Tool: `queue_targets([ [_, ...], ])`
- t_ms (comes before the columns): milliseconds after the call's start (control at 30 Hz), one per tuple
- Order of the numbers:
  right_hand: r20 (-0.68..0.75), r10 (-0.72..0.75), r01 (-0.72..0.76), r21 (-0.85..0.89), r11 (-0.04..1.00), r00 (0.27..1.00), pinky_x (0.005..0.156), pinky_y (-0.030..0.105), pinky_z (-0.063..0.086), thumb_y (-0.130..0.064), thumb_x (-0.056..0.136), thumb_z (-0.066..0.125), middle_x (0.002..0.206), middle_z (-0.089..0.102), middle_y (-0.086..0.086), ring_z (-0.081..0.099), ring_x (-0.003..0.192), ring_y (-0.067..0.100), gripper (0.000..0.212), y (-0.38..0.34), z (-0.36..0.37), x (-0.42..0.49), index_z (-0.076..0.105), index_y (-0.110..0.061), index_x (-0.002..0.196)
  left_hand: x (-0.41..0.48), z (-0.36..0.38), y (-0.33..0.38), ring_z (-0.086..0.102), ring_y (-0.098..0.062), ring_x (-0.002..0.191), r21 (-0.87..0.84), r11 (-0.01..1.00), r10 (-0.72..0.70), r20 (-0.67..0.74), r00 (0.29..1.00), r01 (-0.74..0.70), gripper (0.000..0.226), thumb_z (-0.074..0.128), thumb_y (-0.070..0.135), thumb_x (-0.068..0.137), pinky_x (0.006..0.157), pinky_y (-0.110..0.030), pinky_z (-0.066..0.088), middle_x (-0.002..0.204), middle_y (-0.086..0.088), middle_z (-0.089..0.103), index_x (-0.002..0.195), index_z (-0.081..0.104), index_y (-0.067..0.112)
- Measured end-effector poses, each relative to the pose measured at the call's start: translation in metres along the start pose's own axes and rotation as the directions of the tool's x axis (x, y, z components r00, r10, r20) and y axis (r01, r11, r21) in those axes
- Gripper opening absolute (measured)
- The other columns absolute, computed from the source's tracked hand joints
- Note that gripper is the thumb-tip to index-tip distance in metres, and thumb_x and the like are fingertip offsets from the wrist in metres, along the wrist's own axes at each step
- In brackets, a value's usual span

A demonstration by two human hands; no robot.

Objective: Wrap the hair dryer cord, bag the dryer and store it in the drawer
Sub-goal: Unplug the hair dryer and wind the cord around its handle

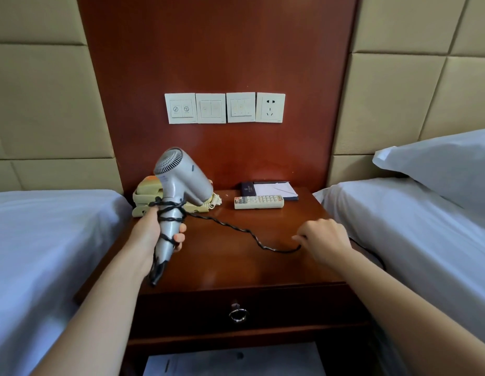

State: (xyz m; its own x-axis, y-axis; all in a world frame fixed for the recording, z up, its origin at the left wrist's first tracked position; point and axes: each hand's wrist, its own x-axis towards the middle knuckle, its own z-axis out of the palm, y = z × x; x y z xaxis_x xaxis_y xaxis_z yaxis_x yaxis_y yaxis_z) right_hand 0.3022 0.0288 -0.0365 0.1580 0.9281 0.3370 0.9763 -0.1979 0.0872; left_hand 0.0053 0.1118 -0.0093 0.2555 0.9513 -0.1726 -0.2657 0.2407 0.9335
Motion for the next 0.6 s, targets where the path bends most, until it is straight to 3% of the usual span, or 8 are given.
queue_targets([
  [167, 0.078, -0.123, 0.126, -0.033, 0.992, 0.989, 0.071, 0.032, 0.038, -0.05, 0.096, 0.031, 0.11, 0.065, 0.003, 0.058, 0.106, 0.028, 0.047, -0.022, -0.011, -0.007, 0.066, -0.02, 0.1, 0.005, 0.0, -0.003, 0.042, -0.017, 0.027, 0.073, 0.997, 0.018, -0.177, 0.984, -0.005, 0.034, 0.03, 0.027, 0.092, 0.035, -0.018, 0.039, 0.05, -0.009, 0.051, 0.076, 0.052, 0.006],
  [267, 0.206, -0.186, 0.176, 0.069, 0.982, 0.961, 0.09, 0.039, 0.037, -0.053, 0.097, 0.021, 0.112, 0.062, 0.006, 0.048, 0.115, 0.025, 0.062, -0.026, -0.011, -0.01, 0.068, -0.013, 0.089, 0.004, 0.009, -0.003, 0.042, -0.018, 0.027, 0.071, 0.997, 0.026, -0.216, 0.976, -0.011, 0.038, 0.027, 0.026, 0.093, 0.036, -0.018, 0.039, 0.047, -0.009, 0.051, 0.075, 0.053, 0.006],
  [367, 0.281, -0.274, 0.237, 0.159, 0.958, 0.92, 0.099, 0.037, 0.028, -0.049, 0.099, 0.015, 0.099, 0.066, 0.004, 0.049, 0.109, 0.022, 0.059, -0.04, -0.008, -0.015, 0.058, -0.026, 0.066, 0.003, 0.022, -0.005, 0.044, -0.019, 0.029, 0.083, 0.996, 0.046, -0.247, 0.968, -0.026, 0.035, 0.027, 0.023, 0.091, 0.037, -0.021, 0.038, 0.056, -0.011, 0.052, 0.077, 0.054, 0.006],
  [433, 0.311, -0.306, 0.18, 0.373, 0.91, 0.9, 0.101, 0.034, 0.027, -0.047, 0.099, 0.009, 0.081, 0.066, 0.001, 0.055, 0.093, 0.02, 0.064, -0.051, -0.008, -0.018, 0.049, -0.027, 0.054, 0.001, 0.032, -0.008, 0.045, -0.018, 0.031, 0.08, 0.995, 0.074, -0.264, 0.962, -0.054, 0.036, 0.027, 0.024, 0.093, 0.037, -0.021, 0.038, 0.058, -0.012, 0.053, 0.082, 0.056, 0.005],
  [467, 0.328, -0.313, 0.108, 0.517, 0.849, 0.891, 0.098, 0.031, 0.029, -0.05, 0.098, 0.005, 0.072, 0.062, 0.0, 0.054, 0.083, 0.019, 0.069, -0.055, -0.008, -0.02, 0.047, -0.024, 0.051, -0.001, 0.037, -0.009, 0.045, -0.018, 0.032, 0.072, 0.995, 0.085, -0.269, 0.959, -0.068, 0.036, 0.027, 0.024, 0.094, 0.036, -0.02, 0.038, 0.058, -0.012, 0.053, 0.085, 0.056, 0.004],
  [533, 0.365, -0.336, -0.083, 0.776, 0.626, 0.868, 0.084, 0.026, 0.035, -0.062, 0.092, -0.003, 0.061, 0.054, 0.0, 0.05, 0.069, 0.018, 0.08, -0.059, -0.007, -0.02, 0.046, -0.018, 0.047, -0.003, 0.044, -0.012, 0.045, -0.019, 0.034, 0.068, 0.994, 0.098, -0.283, 0.954, -0.082, 0.036, 0.028, 0.024, 0.095, 0.034, -0.019, 0.038, 0.058, -0.012, 0.054, 0.089, 0.057, 0.002],
  [600, 0.394, -0.405, -0.238, 0.893, 0.383, 0.825, 0.074, 0.025, 0.038, -0.068, 0.084, -0.001, 0.06, 0.058, 0.005, 0.048, 0.059, 0.017, 0.086, -0.056, -0.005, -0.018, 0.054, -0.013, 0.049, -0.004, 0.047, -0.013, 0.046, -0.021, 0.037, 0.074, 0.994, 0.096, -0.304, 0.948, -0.077, 0.036, 0.029, 0.023, 0.096, 0.034, -0.019, 0.039, 0.059, -0.013, 0.054, 0.092, 0.057, 0.001],
])
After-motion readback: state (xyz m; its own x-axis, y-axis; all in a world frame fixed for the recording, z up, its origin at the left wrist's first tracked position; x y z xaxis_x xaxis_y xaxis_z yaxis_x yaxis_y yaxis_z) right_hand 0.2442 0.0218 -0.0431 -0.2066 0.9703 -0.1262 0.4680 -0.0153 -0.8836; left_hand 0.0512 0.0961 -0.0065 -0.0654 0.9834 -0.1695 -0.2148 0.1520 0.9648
